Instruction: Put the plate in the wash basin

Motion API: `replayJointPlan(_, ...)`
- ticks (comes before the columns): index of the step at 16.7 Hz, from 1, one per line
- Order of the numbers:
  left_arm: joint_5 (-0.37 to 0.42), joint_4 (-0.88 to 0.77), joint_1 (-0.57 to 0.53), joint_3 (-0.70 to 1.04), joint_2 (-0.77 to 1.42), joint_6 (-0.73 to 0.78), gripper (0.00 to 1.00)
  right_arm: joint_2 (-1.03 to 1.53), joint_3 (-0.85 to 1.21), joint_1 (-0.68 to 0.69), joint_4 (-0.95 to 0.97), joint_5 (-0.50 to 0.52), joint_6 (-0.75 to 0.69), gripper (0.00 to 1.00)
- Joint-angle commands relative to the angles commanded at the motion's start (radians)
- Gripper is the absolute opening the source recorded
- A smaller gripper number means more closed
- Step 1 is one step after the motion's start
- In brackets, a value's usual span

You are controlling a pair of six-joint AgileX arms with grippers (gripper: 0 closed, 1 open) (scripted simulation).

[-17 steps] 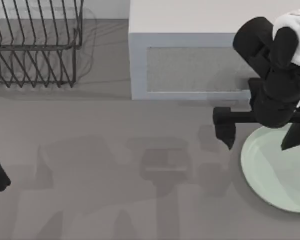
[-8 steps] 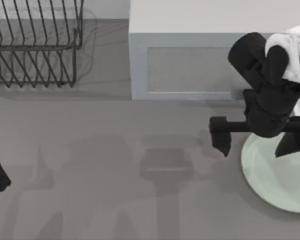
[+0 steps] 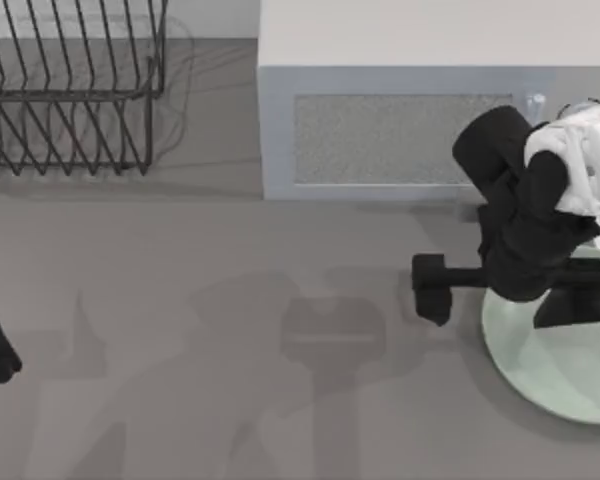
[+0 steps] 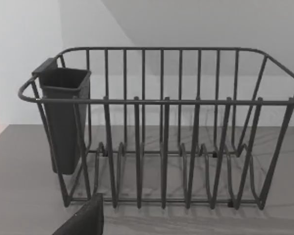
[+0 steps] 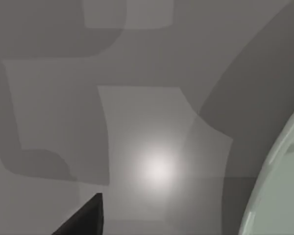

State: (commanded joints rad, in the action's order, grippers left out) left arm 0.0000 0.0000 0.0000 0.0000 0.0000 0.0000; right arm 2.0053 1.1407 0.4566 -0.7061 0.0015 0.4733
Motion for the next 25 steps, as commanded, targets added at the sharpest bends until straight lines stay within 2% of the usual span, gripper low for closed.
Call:
replayJointPlan(3, 0.0, 0.0, 0.0, 0.0, 0.0, 0.0, 1.0, 0.0, 0.0, 0.0, 0.0, 0.0, 0.0, 1.0)
replayJointPlan(16, 0.0, 0.0, 0.0, 0.0, 0.0, 0.0, 1.0, 0.0, 0.0, 0.0, 0.0, 0.0, 0.0, 0.02)
replayJointPlan(24, 0.0, 0.0, 0.0, 0.0, 0.0, 0.0, 1.0, 0.0, 0.0, 0.0, 0.0, 0.0, 0.0, 0.0)
replayJointPlan(25, 0.0, 0.0, 0.0, 0.0, 0.0, 0.0, 1.0, -0.079, 0.021, -0.014, 0.003, 0.011, -0.005, 0.0)
